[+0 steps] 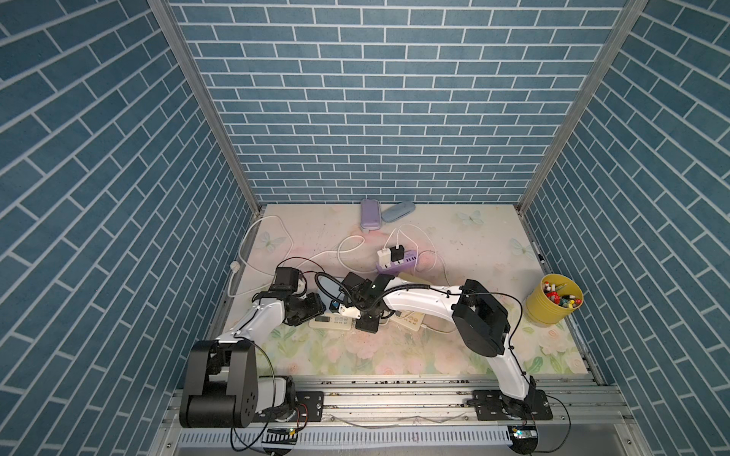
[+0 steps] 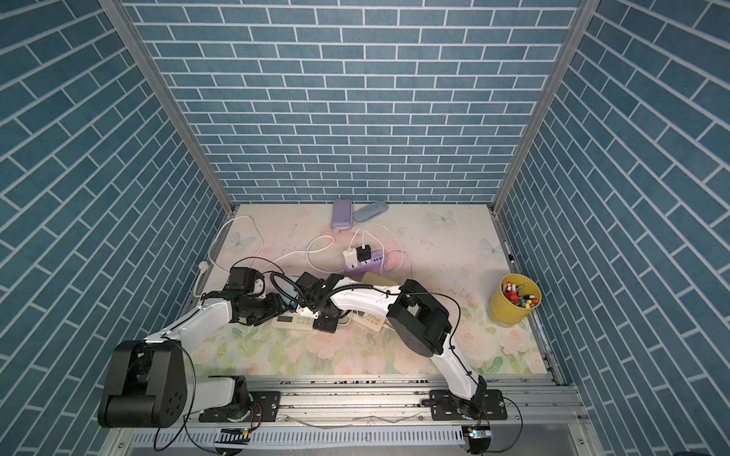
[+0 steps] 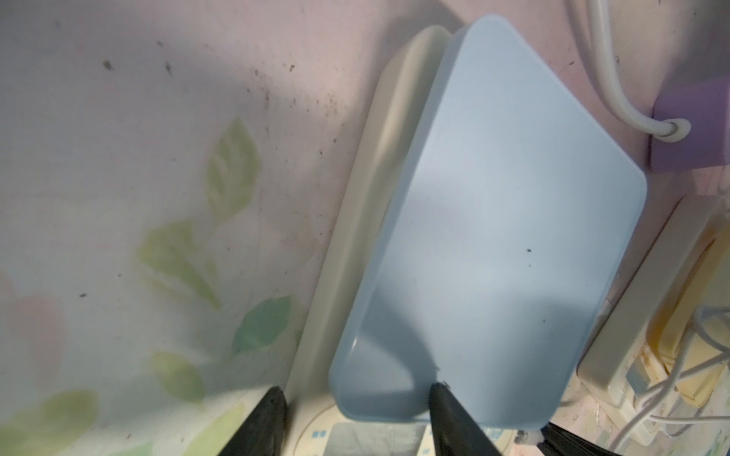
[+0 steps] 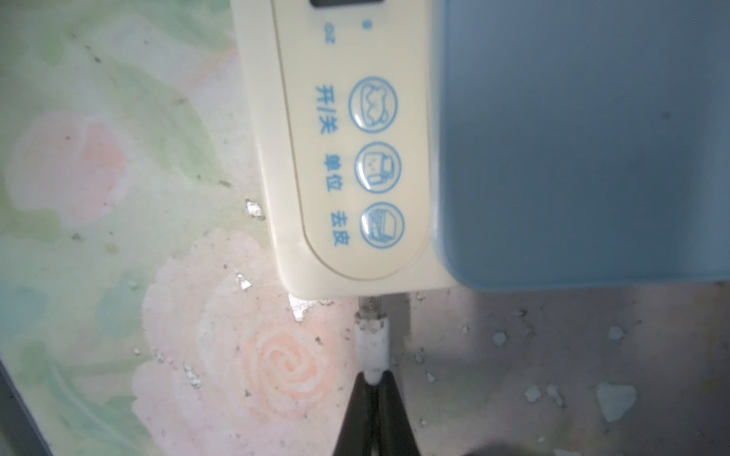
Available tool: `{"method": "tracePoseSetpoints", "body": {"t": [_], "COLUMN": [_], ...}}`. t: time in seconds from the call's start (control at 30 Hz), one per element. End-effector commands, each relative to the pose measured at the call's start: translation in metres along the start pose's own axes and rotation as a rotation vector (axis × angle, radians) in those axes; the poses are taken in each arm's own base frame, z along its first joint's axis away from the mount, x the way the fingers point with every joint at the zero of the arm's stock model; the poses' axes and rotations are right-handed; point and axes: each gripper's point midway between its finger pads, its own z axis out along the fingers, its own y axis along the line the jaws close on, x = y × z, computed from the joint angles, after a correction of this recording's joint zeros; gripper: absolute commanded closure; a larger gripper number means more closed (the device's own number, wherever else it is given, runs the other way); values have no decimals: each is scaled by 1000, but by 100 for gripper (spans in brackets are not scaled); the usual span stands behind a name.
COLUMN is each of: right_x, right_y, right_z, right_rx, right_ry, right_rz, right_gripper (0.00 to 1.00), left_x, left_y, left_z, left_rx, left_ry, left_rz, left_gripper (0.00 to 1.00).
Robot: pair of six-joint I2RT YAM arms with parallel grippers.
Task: Charge the electronic scale
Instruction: Insert the charging cable into the electronic scale.
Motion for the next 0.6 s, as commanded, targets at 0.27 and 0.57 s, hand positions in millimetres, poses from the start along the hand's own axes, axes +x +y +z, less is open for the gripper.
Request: {"method": "tracePoseSetpoints", "body": {"t": [0.27, 0.57], "right_x": [-11, -35], "right_y": [13, 10], "right_z": [0, -5], "right_rx": [-66, -89], "right_ry": [-27, -64], "right_rz": [-32, -51], "right_gripper": [100, 100], "left_x": [32, 50], "left_y": [17, 15], "left_z": [14, 22], "left_rx": [-54, -22], "left_ry": [108, 124], "left_rz": [-24, -64], "left_gripper": [40, 41]}}
